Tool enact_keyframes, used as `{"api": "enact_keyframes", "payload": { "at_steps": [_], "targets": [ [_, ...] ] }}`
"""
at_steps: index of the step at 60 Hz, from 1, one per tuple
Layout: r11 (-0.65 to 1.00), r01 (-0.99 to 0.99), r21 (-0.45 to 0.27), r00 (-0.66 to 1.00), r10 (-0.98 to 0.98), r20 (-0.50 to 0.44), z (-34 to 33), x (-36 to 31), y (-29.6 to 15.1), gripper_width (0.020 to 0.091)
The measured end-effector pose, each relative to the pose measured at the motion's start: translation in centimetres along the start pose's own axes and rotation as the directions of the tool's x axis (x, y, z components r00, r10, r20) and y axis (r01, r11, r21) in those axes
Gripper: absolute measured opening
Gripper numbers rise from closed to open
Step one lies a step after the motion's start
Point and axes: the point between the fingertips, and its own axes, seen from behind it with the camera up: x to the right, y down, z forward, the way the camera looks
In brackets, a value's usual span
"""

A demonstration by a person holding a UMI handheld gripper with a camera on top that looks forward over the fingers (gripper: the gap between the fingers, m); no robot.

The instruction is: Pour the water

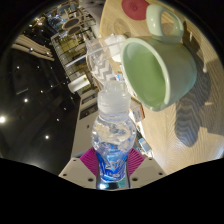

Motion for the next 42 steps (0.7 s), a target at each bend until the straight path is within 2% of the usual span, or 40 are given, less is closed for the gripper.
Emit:
{"api": "enact_keyframes", "payload": {
  "at_steps": [8,13,18,24,33,37,42],
  "targets": [
    [0.968,0.249,-0.014,0.963,-0.249,-0.101,-1.2,-0.3,0.3,0.032],
    [0.876,0.481,-0.029,0.863,-0.479,-0.162,-0.6,-2.2,-0.5,0.0322],
    [0.703,0.711,-0.027,0.684,-0.699,-0.207,-1.7,-5.1,-1.7,0.0323],
    [0.39,0.921,-0.016,0.371,-0.887,-0.274,-3.0,-10.2,-3.8,0.0323],
    [-0.039,0.998,-0.046,-0.053,-0.92,-0.389,-6.4,-15.3,-8.2,0.0326],
    [-0.168,0.981,-0.095,-0.193,-0.877,-0.44,-8.1,-16.7,-11.3,0.0325],
    [-0.247,0.953,-0.175,-0.301,-0.822,-0.483,-9.2,-15.8,-15.0,0.0326]
  ]
}}
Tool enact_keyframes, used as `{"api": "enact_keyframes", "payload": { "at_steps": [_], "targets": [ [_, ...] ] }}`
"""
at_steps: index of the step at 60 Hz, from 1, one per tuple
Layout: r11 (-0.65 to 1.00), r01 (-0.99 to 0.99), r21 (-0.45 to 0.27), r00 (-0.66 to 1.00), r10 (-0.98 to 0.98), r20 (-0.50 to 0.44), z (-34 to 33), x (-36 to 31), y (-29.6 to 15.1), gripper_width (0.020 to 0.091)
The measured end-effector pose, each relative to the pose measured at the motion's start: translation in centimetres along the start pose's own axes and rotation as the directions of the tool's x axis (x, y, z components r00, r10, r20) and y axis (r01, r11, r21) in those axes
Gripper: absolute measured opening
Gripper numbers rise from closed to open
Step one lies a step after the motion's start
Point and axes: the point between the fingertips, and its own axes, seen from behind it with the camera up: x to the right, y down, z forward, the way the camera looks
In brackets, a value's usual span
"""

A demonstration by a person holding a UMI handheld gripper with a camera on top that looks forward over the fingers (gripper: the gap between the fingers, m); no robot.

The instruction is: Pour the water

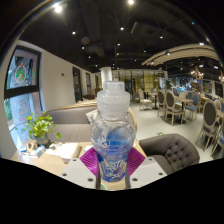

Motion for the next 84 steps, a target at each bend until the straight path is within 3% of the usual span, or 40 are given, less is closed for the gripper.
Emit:
{"api": "enact_keyframes", "payload": {
  "at_steps": [8,19,28,36,45,48,52,55,63,84],
  "targets": [
    [0.991,0.098,-0.087,0.993,-0.102,-0.05,1.9,4.3,5.1,0.0326],
    [0.978,0.112,-0.175,0.991,-0.122,-0.05,3.4,7.3,12.6,0.033],
    [0.975,0.094,-0.203,0.992,-0.109,-0.062,4.0,8.6,16.0,0.0336],
    [0.983,0.052,-0.176,0.995,-0.066,-0.07,3.7,9.0,15.7,0.0363],
    [0.977,0.049,-0.207,0.994,-0.068,-0.081,3.6,9.2,16.1,0.0495],
    [0.969,0.035,-0.246,0.993,-0.061,-0.098,3.2,9.6,16.6,0.0608],
    [0.962,0.01,-0.273,0.994,-0.041,-0.106,2.6,9.5,16.8,0.0868],
    [0.955,-0.006,-0.297,0.994,-0.028,-0.109,1.6,9.2,16.9,0.0838],
    [0.943,-0.001,-0.332,0.99,-0.045,-0.133,-2.1,8.5,15.9,0.0855],
    [0.916,0.01,-0.402,0.978,-0.092,-0.185,-18.9,1.3,11.7,0.085]
  ]
}}
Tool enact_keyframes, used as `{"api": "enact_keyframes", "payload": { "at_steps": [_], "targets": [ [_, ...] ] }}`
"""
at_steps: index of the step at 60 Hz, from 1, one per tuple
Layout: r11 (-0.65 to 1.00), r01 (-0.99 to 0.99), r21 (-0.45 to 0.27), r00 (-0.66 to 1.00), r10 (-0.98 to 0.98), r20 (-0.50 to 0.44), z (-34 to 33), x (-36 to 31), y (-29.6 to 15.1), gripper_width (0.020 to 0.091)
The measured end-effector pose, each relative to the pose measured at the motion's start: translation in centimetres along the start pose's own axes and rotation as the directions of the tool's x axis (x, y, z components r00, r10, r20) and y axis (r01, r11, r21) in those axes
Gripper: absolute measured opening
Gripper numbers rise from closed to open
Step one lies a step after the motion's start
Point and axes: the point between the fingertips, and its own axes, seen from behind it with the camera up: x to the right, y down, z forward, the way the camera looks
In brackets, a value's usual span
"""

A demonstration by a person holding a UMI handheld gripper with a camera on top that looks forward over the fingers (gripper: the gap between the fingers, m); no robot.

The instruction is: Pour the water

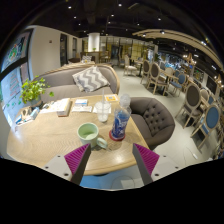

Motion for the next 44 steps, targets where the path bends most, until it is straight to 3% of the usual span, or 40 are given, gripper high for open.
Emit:
{"api": "enact_keyframes", "payload": {
  "at_steps": [18,44],
  "targets": [
    [0.998,-0.044,0.049,0.999,0.045,-0.026,-10.2,-4.5,-0.2,0.0853],
    [0.998,0.015,0.06,0.997,-0.011,-0.074,-12.6,-6.1,-0.8,0.085]
  ]
}}
